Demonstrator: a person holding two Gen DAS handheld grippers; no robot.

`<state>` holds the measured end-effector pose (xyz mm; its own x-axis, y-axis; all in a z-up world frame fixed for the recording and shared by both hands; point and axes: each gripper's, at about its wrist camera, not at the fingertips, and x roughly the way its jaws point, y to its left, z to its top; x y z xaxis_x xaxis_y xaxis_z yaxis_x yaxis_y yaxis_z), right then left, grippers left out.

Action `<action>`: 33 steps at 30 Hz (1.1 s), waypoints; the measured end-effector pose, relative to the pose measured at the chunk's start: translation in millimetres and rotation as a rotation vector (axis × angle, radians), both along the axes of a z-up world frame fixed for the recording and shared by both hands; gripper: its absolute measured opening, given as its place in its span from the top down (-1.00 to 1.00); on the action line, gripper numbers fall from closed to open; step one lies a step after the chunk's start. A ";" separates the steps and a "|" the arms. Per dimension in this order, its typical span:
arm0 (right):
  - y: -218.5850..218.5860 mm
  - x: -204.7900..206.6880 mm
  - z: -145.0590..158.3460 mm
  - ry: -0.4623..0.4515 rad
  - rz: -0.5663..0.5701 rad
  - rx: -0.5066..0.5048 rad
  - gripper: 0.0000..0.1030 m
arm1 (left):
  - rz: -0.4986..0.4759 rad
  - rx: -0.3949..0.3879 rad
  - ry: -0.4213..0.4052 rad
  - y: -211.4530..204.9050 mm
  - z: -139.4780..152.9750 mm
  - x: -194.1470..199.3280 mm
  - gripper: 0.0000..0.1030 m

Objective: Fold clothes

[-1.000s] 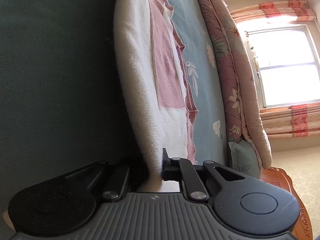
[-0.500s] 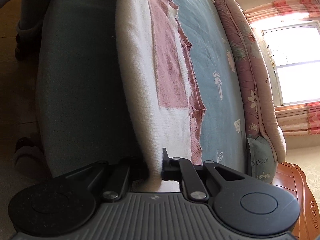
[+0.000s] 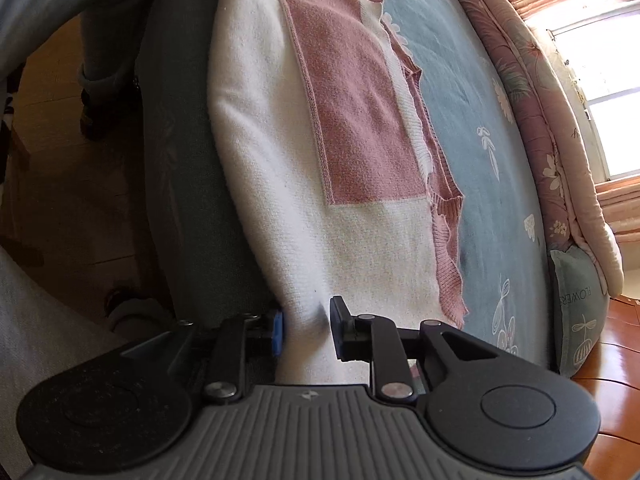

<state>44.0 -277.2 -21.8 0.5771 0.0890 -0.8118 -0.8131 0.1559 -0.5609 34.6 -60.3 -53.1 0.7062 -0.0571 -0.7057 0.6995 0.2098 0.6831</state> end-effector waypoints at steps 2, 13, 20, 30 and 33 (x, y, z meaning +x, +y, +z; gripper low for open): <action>-7.4 -0.6 13.6 0.015 0.000 0.028 0.42 | 0.023 -0.025 0.020 8.3 11.0 -0.8 0.64; -19.7 28.2 69.6 0.037 -0.131 0.327 0.26 | 0.086 -0.282 -0.003 8.8 74.8 28.4 0.40; -27.0 37.6 4.5 0.160 -0.290 0.347 0.26 | 0.247 -0.308 0.201 24.6 11.3 36.8 0.35; -49.8 53.3 13.1 0.142 -0.477 0.590 -0.32 | 0.553 -0.687 0.274 87.0 55.5 95.2 0.16; -50.8 70.7 15.7 0.123 -0.560 0.697 -0.52 | 0.637 -0.803 0.313 97.8 53.4 121.1 0.07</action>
